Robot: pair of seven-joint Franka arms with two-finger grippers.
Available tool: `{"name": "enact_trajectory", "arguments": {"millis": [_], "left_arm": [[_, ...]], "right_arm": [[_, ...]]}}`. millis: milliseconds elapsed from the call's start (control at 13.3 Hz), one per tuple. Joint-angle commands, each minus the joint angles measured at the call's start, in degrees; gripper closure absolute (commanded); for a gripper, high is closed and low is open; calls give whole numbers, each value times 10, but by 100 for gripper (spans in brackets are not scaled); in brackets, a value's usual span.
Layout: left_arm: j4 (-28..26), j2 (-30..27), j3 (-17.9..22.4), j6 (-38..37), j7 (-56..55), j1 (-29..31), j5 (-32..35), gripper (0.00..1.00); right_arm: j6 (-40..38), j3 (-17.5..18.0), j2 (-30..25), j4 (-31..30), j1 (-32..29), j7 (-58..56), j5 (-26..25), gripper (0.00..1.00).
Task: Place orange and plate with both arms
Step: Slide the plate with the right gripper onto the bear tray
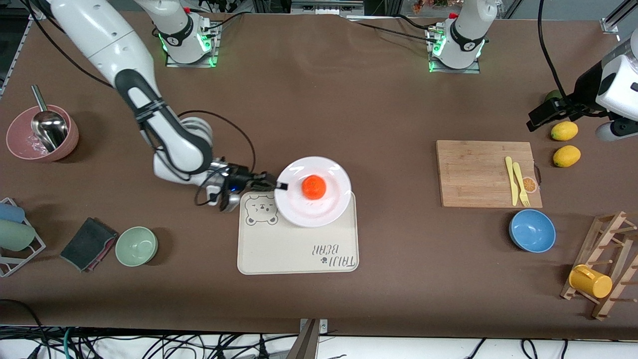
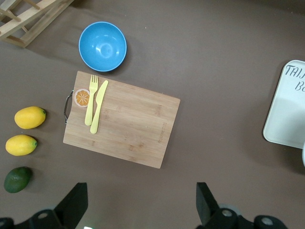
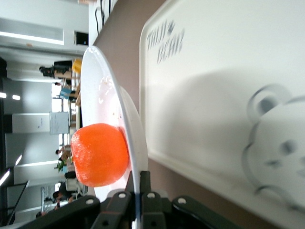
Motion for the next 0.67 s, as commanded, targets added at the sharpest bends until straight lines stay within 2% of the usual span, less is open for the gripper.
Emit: {"name": "enact_trajectory", "arguments": {"millis": [0,225,450,525,600], "left_arm": [[17,6,2,-13,7,0,2,0],[17,6,2,-13,7,-1,2,0],[17,6,2,-13,6,-1,2,0],[17,6,1,-13,7,-1,2,0],[17,6,1,-13,7,-1,2,0]], "right_arm": [[-16,-26,64,65,-5,7,-21,100],[-16,-27,121,115,-3,1,-21,100],[-16,-27,136,124,3,3,-24,100],[-16,-27,139,124,5,2,-26,62],[-16,-27,136,123,6,0,-27,1]]}}
